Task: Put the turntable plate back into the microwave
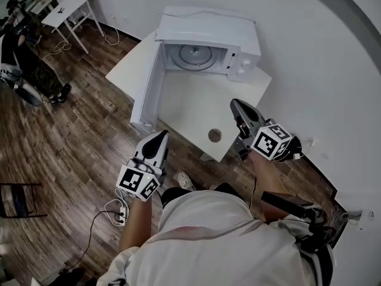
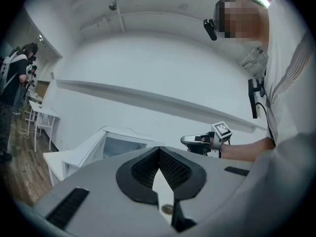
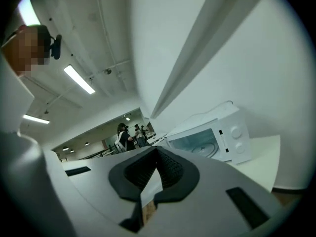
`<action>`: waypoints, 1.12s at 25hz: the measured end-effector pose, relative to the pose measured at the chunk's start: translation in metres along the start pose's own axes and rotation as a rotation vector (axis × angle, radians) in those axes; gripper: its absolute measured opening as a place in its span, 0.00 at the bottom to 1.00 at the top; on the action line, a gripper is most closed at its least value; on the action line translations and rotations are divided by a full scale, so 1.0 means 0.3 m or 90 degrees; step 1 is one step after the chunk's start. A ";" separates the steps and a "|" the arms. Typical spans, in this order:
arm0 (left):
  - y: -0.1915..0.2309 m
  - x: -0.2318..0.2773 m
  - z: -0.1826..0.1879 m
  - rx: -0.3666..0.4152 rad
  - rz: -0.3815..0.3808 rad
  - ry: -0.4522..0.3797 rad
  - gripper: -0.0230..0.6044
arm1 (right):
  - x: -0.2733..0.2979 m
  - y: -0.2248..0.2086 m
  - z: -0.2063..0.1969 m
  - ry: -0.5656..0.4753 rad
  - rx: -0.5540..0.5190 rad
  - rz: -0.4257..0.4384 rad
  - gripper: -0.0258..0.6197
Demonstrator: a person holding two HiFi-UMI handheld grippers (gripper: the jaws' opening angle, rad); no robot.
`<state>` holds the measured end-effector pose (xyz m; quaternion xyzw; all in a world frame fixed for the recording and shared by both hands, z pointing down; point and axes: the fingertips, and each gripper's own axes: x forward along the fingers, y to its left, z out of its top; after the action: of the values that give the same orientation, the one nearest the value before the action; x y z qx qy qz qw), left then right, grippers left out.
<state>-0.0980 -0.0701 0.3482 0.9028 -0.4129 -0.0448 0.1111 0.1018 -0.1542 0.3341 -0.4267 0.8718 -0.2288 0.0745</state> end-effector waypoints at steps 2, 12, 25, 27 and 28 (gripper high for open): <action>-0.046 -0.001 0.014 0.010 0.007 -0.004 0.05 | -0.068 0.035 0.023 -0.006 -0.045 0.007 0.05; -0.402 -0.037 0.022 0.043 0.037 -0.002 0.05 | -0.436 0.128 0.097 -0.028 -0.164 0.043 0.05; -0.602 -0.056 0.074 0.080 0.036 -0.010 0.05 | -0.632 0.178 0.128 -0.042 -0.173 0.056 0.05; -0.597 -0.069 0.080 0.081 0.034 -0.011 0.05 | -0.633 0.197 0.125 -0.047 -0.173 0.053 0.05; -0.590 -0.081 0.085 0.081 0.036 -0.013 0.05 | -0.632 0.208 0.120 -0.048 -0.173 0.052 0.05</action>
<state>0.0119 0.0563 0.2813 0.8955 -0.4415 -0.0246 0.0506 0.1876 0.0144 0.2609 -0.4051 0.9081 -0.0888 0.0583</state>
